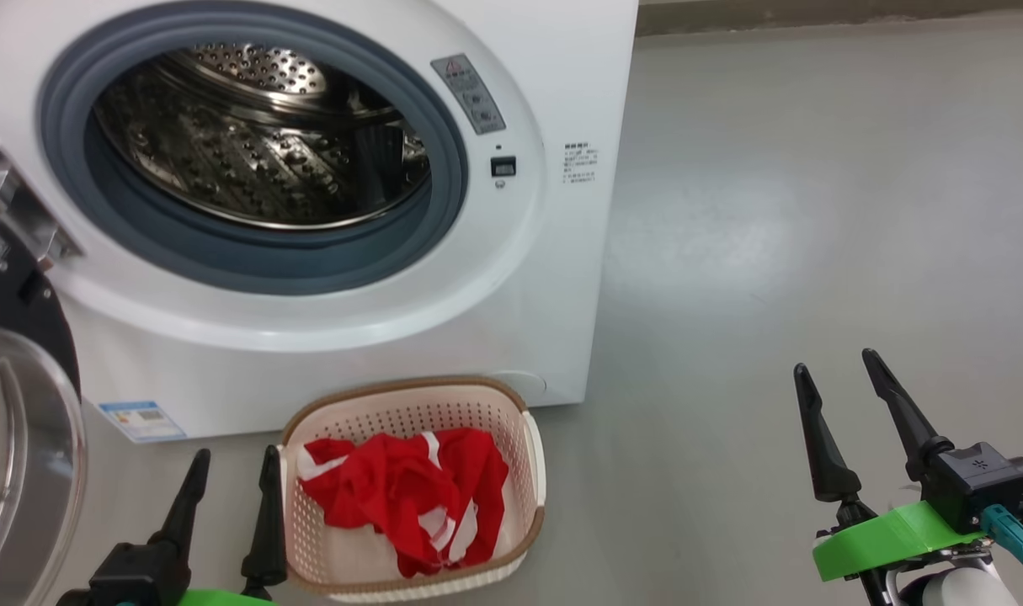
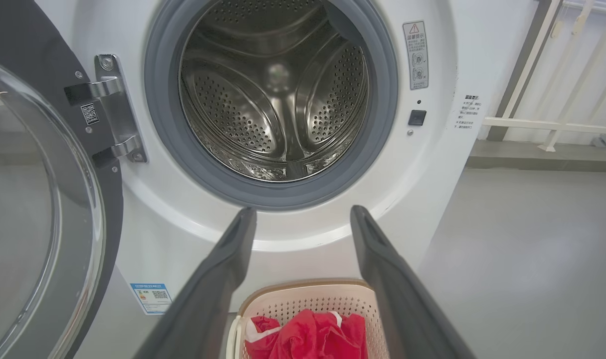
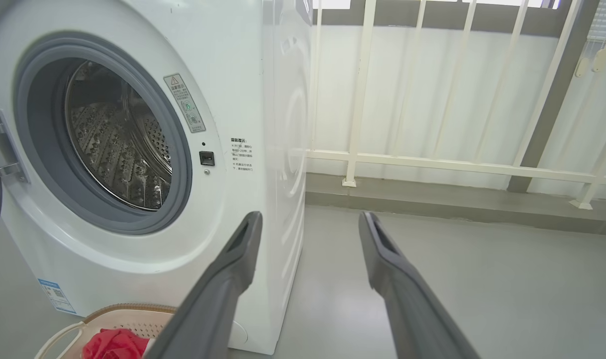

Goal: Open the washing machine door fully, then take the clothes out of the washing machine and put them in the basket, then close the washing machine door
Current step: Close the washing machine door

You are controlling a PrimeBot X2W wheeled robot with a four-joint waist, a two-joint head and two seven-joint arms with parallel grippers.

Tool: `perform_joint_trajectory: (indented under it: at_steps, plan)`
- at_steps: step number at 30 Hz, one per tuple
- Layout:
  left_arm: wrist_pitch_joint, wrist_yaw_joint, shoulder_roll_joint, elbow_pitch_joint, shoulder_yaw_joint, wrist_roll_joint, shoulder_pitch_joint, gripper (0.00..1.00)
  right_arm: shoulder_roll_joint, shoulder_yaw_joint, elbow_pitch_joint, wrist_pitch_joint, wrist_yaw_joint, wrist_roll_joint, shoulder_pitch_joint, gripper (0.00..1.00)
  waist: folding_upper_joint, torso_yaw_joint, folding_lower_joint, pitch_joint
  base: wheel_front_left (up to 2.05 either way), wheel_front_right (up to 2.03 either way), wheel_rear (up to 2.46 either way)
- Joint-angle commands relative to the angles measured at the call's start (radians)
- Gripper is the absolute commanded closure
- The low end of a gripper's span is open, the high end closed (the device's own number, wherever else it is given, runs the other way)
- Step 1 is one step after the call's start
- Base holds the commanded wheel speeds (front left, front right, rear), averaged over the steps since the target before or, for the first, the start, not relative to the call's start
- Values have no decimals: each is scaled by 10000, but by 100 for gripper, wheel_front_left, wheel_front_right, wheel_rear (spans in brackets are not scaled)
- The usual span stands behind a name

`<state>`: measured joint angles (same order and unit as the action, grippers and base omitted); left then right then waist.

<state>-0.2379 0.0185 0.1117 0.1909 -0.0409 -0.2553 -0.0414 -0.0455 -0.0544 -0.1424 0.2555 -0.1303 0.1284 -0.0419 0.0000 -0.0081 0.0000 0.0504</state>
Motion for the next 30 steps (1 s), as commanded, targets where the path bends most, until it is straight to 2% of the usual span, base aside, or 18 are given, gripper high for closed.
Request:
perform_joint_trajectory:
  at_steps: [1,12,25,30]
  plan:
    - [-9,31,196,-297,255,26,-262,0,-47,172,297,63,-4,-82,-189,0,0,3,0,10,-198,198,0]
    - [-118,-79,329,-413,51,130,-280,0,-47,175,298,63,-4,-104,-182,0,0,49,0,66,-135,135,0]
    - [-170,92,316,-348,-21,191,-271,0,-47,223,282,63,-4,-113,-165,0,0,135,0,64,-9,9,0]
    - [-179,209,290,-366,-115,263,-369,0,-47,257,292,63,-4,-127,-141,0,0,459,0,110,0,0,0]
